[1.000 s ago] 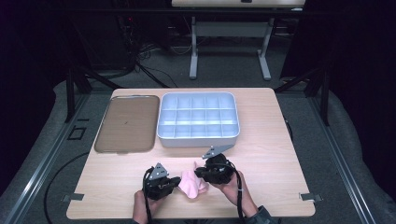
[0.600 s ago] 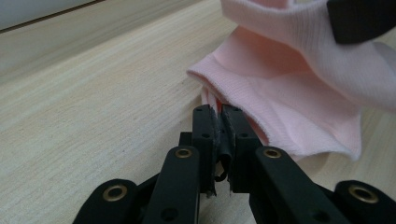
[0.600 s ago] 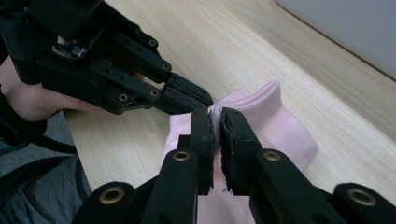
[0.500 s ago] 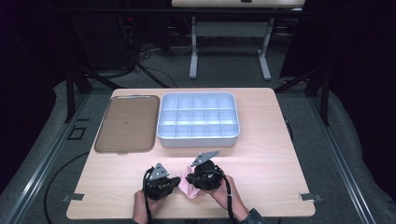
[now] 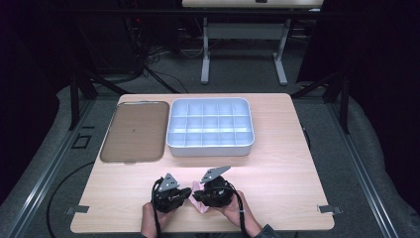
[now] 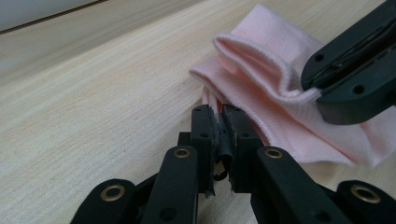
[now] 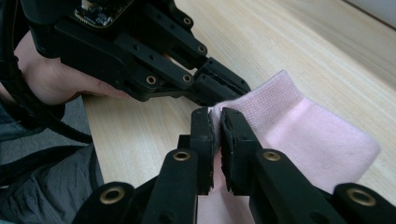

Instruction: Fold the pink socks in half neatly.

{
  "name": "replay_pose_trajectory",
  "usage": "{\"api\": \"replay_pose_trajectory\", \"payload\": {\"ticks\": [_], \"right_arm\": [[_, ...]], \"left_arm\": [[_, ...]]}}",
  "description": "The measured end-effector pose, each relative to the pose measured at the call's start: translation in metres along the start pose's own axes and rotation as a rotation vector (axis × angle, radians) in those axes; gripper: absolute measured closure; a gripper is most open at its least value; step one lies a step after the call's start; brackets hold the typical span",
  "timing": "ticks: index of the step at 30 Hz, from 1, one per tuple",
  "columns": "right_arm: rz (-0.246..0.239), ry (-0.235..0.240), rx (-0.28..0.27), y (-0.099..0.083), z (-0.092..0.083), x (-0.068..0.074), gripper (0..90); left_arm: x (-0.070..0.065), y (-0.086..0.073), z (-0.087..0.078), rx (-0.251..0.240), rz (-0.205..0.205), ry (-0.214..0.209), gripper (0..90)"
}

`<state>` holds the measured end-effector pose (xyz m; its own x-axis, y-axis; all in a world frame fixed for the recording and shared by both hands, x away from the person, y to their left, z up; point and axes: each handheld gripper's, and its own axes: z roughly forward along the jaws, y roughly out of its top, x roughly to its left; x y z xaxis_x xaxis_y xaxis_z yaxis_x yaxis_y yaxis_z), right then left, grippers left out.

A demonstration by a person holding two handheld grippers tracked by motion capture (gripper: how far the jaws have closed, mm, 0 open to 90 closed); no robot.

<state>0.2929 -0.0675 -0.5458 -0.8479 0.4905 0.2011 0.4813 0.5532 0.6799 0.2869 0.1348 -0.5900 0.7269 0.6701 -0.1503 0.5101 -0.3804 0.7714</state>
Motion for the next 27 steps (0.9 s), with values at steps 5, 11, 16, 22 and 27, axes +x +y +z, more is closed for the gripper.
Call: {"api": "replay_pose_trajectory", "payload": {"ticks": [5,11,16,22,27], "right_arm": [[-0.005,0.000,0.009,-0.001,0.003,-0.001,83.1],[0.015,0.019,-0.018,-0.007,0.006,-0.011,80.9],[0.018,0.051,-0.072,-0.009,-0.007,-0.016,64.7],[0.130,-0.042,-0.184,-0.022,-0.051,-0.042,64.6],[0.170,-0.127,-0.086,-0.037,-0.044,-0.052,63.7]], "left_arm": [[0.001,0.000,0.000,-0.001,-0.006,-0.004,83.4],[-0.001,0.000,0.000,0.002,0.000,0.010,82.7],[0.000,0.000,0.000,-0.001,-0.005,0.000,82.9],[0.000,0.000,0.000,-0.003,-0.007,-0.001,82.9],[0.001,0.000,0.000,0.000,-0.005,-0.004,82.9]]}}
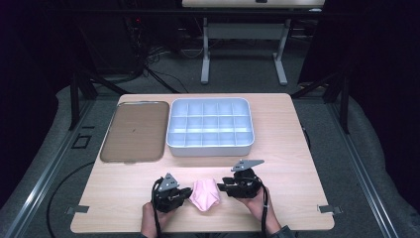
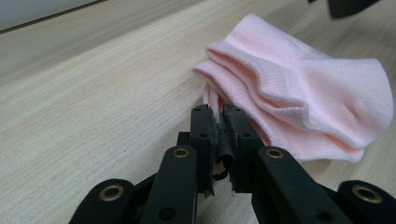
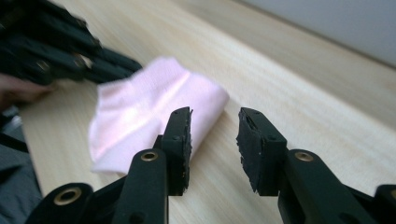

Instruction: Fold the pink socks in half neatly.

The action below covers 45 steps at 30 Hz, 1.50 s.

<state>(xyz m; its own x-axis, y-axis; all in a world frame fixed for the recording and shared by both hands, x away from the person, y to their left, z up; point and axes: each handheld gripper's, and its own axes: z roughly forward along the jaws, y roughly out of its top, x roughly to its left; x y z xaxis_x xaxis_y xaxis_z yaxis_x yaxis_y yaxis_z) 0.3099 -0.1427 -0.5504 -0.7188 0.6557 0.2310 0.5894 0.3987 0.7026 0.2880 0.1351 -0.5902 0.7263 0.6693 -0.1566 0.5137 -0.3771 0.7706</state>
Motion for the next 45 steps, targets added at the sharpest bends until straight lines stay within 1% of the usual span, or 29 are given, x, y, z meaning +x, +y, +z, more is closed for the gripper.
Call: {"api": "replay_pose_trajectory", "payload": {"ticks": [1,3,4,6,7,9,11,13,15,17,18,22,23,25,27,29,31,33,34,36,37,38,39,42,44,45], "right_arm": [[-0.008,-0.013,0.011,-0.002,0.004,0.001,63.2],[-0.025,-0.015,0.038,-0.005,0.010,0.004,62.3],[-0.042,-0.029,0.053,-0.006,0.012,0.005,61.6],[-0.051,-0.032,0.061,-0.007,0.017,0.009,60.3],[-0.067,-0.031,0.076,-0.006,0.018,0.011,60.1],[-0.085,-0.036,0.088,-0.006,0.020,0.015,59.0],[-0.110,-0.049,0.104,-0.005,0.022,0.018,58.3],[-0.118,-0.069,0.114,-0.006,0.025,0.021,57.2],[-0.137,-0.078,0.124,-0.007,0.027,0.023,55.0],[-0.137,-0.098,0.121,-0.009,0.029,0.024,51.5],[-0.129,-0.109,0.119,-0.009,0.029,0.025,51.1],[-0.129,-0.136,0.112,-0.011,0.029,0.026,47.5],[-0.127,-0.144,0.107,-0.011,0.029,0.027,45.5],[-0.120,-0.155,0.097,-0.013,0.029,0.026,43.6],[-0.114,-0.153,0.087,-0.015,0.028,0.026,43.5],[-0.107,-0.161,0.073,-0.017,0.029,0.026,43.1],[-0.099,-0.167,0.063,-0.017,0.029,0.026,41.4],[-0.087,-0.172,0.078,-0.017,0.028,0.026,39.9],[-0.080,-0.179,0.066,-0.017,0.029,0.026,39.1],[-0.073,-0.181,0.070,-0.017,0.029,0.026,38.6],[-0.072,-0.181,0.073,-0.017,0.029,0.026,37.8],[-0.075,-0.184,0.081,-0.017,0.029,0.025,37.3],[-0.077,-0.185,0.082,-0.016,0.029,0.025,37.0],[-0.073,-0.186,0.075,-0.016,0.030,0.025,36.7],[-0.075,-0.188,0.073,-0.016,0.030,0.025,36.9],[-0.078,-0.187,0.076,-0.016,0.030,0.025,36.9]], "left_arm": [[0.000,0.000,0.000,-0.001,-0.001,-0.001,83.0],[0.000,0.000,0.000,0.000,-0.002,-0.002,83.0],[0.000,0.000,0.000,0.001,0.001,-0.002,83.0],[0.000,0.000,0.000,0.001,-0.001,-0.002,83.0],[0.000,0.000,0.000,0.001,0.001,-0.002,83.0],[0.000,0.000,0.000,0.001,0.001,-0.001,83.0],[0.000,0.000,0.000,0.001,0.001,-0.001,82.9],[-0.001,0.000,0.000,0.001,0.003,0.001,82.7],[-0.001,0.000,0.000,0.003,0.003,0.009,82.5],[0.000,0.000,0.000,-0.002,0.001,0.007,81.2],[0.001,0.000,0.000,-0.004,-0.013,0.004,79.8],[0.003,0.000,-0.001,-0.013,-0.041,0.004,72.0],[0.004,-0.001,-0.002,-0.011,-0.047,0.003,70.4],[0.005,0.000,-0.003,-0.012,-0.062,0.025,67.3],[0.007,0.000,-0.004,-0.017,-0.092,0.032,63.5],[0.008,0.001,-0.007,-0.029,-0.101,0.037,63.0],[0.006,0.003,-0.013,-0.038,-0.083,0.059,63.1],[0.004,0.007,-0.021,-0.070,-0.086,0.055,64.8],[0.002,0.009,-0.024,-0.086,-0.081,0.055,66.5],[-0.004,0.016,-0.029,-0.089,-0.065,0.050,69.5],[-0.008,0.019,-0.030,-0.089,-0.049,0.048,70.8],[-0.012,0.023,-0.030,-0.085,-0.024,0.041,71.8],[-0.017,0.026,-0.029,-0.084,-0.009,0.028,72.9],[-0.030,0.034,-0.023,-0.067,0.053,-0.010,76.1],[-0.035,0.035,-0.016,-0.038,0.079,-0.022,78.8],[-0.037,0.035,-0.012,-0.014,0.089,-0.023,80.1]]}}
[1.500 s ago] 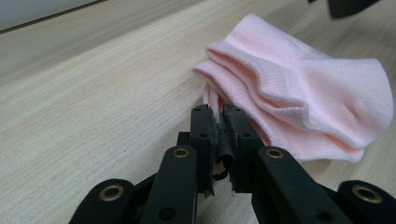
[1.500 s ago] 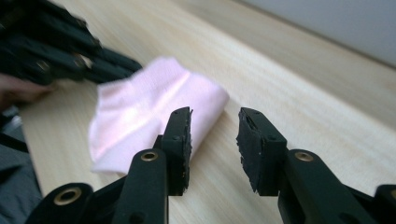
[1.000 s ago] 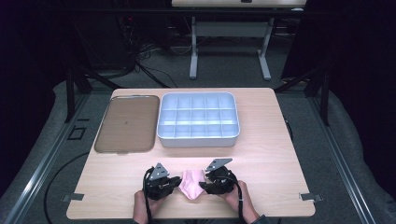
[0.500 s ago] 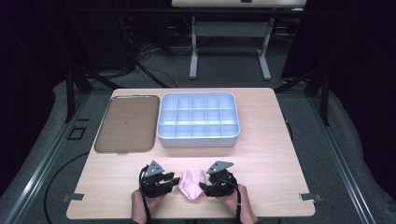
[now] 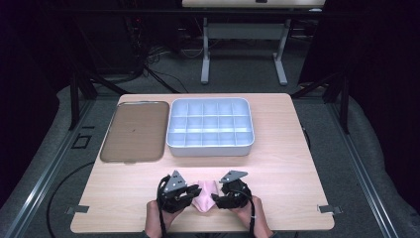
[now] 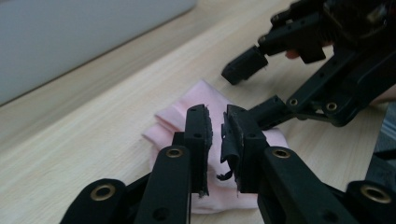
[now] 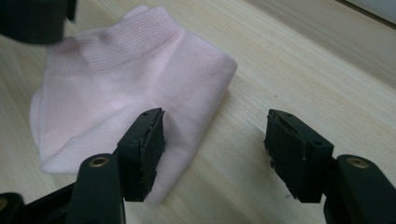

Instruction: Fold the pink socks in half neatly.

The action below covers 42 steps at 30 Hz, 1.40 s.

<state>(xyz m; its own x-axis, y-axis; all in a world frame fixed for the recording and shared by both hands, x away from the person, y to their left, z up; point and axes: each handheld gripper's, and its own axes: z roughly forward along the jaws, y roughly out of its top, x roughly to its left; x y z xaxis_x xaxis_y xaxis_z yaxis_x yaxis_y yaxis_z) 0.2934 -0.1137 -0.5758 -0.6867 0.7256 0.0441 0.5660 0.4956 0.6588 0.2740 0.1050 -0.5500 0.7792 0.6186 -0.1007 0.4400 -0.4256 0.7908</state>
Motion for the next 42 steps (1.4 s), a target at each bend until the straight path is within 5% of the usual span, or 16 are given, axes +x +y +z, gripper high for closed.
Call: {"api": "replay_pose_trajectory", "payload": {"ticks": [4,9,19,29,38,42], "right_arm": [[-0.003,0.005,0.002,-0.001,-0.001,-0.001,37.1],[0.004,0.006,-0.010,-0.002,-0.001,0.000,37.2],[0.019,0.020,-0.014,-0.003,-0.002,-0.001,39.5],[0.103,0.146,0.026,-0.003,-0.008,-0.012,54.3],[0.095,0.176,0.016,-0.005,-0.005,-0.004,80.0],[0.148,0.219,-0.002,-0.009,-0.005,-0.009,84.4]], "left_arm": [[-0.001,-0.006,0.012,0.070,0.024,0.018,83.9],[0.005,-0.015,0.012,0.086,0.015,0.017,86.4],[0.013,-0.032,0.013,-0.001,0.015,-0.029,89.7],[0.017,-0.036,0.014,-0.028,0.010,-0.058,90.0],[0.016,-0.036,0.013,-0.025,0.020,-0.050,90.0],[0.016,-0.035,0.014,-0.023,0.006,-0.048,90.0]]}}
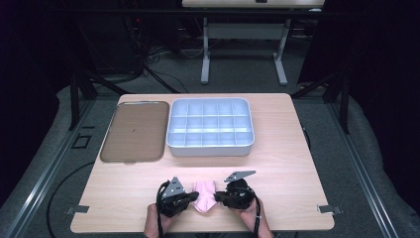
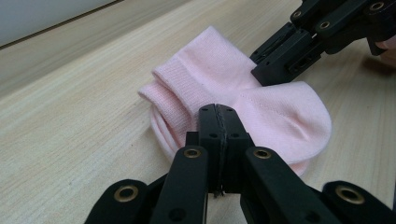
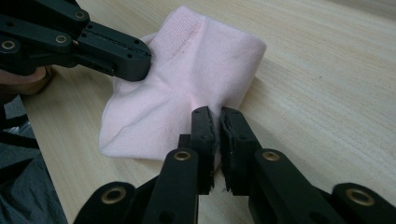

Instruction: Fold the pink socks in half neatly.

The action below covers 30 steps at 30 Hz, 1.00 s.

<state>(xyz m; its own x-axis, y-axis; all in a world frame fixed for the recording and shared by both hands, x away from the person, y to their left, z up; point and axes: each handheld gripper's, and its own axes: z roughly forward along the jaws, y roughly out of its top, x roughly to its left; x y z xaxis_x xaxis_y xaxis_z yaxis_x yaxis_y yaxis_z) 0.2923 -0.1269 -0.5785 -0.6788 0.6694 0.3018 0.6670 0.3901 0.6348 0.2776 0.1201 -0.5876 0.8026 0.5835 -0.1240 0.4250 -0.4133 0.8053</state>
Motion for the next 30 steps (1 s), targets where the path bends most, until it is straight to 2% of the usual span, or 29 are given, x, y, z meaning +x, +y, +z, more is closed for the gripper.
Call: {"api": "replay_pose_trajectory", "payload": {"ticks": [1,6,9,12,17,21,26,30], "right_arm": [[0.007,-0.003,-0.012,0.000,0.000,0.000,84.8],[-0.005,-0.012,0.001,0.001,-0.002,0.001,85.6],[0.003,-0.014,-0.008,0.000,-0.003,0.001,85.8],[-0.011,-0.029,-0.016,-0.001,-0.007,0.005,86.0],[-0.014,-0.031,-0.036,-0.001,-0.017,0.004,86.1],[-0.009,-0.028,-0.050,0.000,-0.024,0.004,86.3],[-0.032,-0.055,-0.056,0.002,-0.029,0.006,86.2],[-0.028,-0.054,-0.054,0.001,-0.030,0.006,86.2]], "left_arm": [[-0.001,0.001,0.001,-0.002,-0.008,0.003,90.0],[-0.003,0.003,0.002,0.009,-0.010,0.026,90.0],[-0.003,0.005,0.003,0.014,-0.013,0.021,90.0],[-0.005,0.007,0.005,0.023,-0.011,0.022,90.0],[-0.006,0.012,0.010,0.038,-0.021,-0.004,90.0],[-0.008,0.017,0.014,0.052,0.000,0.001,90.0],[-0.008,0.018,0.017,0.050,-0.007,-0.027,90.0],[-0.008,0.019,0.018,0.047,0.001,-0.028,90.0]]}}
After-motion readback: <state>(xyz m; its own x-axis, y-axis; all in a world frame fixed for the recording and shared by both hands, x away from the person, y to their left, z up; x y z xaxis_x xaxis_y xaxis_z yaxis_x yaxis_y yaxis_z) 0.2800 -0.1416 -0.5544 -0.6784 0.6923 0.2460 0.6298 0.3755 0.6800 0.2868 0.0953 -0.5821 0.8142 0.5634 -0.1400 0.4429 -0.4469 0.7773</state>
